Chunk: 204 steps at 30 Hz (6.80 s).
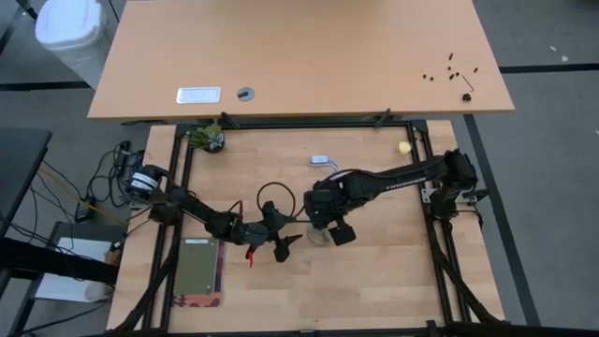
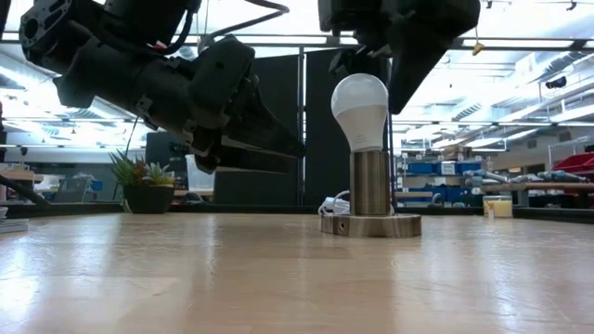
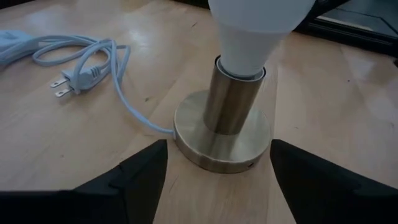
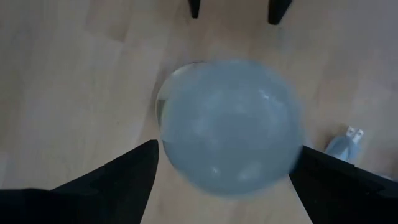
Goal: Screw lightbulb
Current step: Insert the lightbulb into the lamp
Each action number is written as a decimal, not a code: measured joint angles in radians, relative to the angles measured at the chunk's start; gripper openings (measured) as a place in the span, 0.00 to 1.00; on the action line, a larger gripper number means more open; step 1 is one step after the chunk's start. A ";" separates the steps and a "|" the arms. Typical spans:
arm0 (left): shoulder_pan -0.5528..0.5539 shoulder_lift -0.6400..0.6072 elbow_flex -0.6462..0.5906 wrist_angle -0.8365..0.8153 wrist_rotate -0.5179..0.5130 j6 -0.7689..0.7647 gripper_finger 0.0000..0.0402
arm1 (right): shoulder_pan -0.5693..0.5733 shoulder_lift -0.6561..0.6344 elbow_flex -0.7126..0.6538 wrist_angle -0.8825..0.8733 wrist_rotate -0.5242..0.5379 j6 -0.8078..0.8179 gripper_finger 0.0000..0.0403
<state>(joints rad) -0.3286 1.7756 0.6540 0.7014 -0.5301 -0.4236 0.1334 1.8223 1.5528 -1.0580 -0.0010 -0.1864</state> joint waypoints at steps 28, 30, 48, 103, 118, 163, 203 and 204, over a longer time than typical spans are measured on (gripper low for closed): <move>0.002 0.000 0.000 0.011 0.020 -0.029 0.72 | 0.002 0.120 0.037 0.088 -0.046 -0.045 0.87; 0.000 0.000 0.000 0.011 0.024 -0.033 0.72 | 0.002 0.124 0.040 0.090 -0.045 -0.051 0.86; -0.001 0.000 0.000 0.000 0.051 -0.053 0.72 | -0.010 0.120 0.035 0.051 -0.014 -0.053 0.65; 0.048 0.393 0.370 0.133 -0.086 0.184 0.76 | -0.025 -0.019 -0.097 0.071 -0.036 0.116 0.69; 0.095 0.392 0.370 0.164 -0.007 0.187 0.76 | -0.017 -0.038 -0.099 0.107 -0.019 0.183 0.69; 0.105 0.397 0.419 0.106 0.184 0.283 0.46 | 0.030 -0.198 -0.305 0.229 -0.074 0.216 0.69; 0.112 0.401 0.416 0.156 0.419 0.282 0.47 | 0.107 0.028 -0.049 0.047 -0.068 -0.250 0.68; 0.113 0.400 0.417 0.152 0.419 0.281 0.47 | 0.107 0.027 -0.049 0.047 -0.068 -0.259 0.68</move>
<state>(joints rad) -0.2161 2.1759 1.0713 0.8529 -0.1109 -0.1425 0.2405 1.8490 1.5036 -1.0112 -0.0686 -0.4451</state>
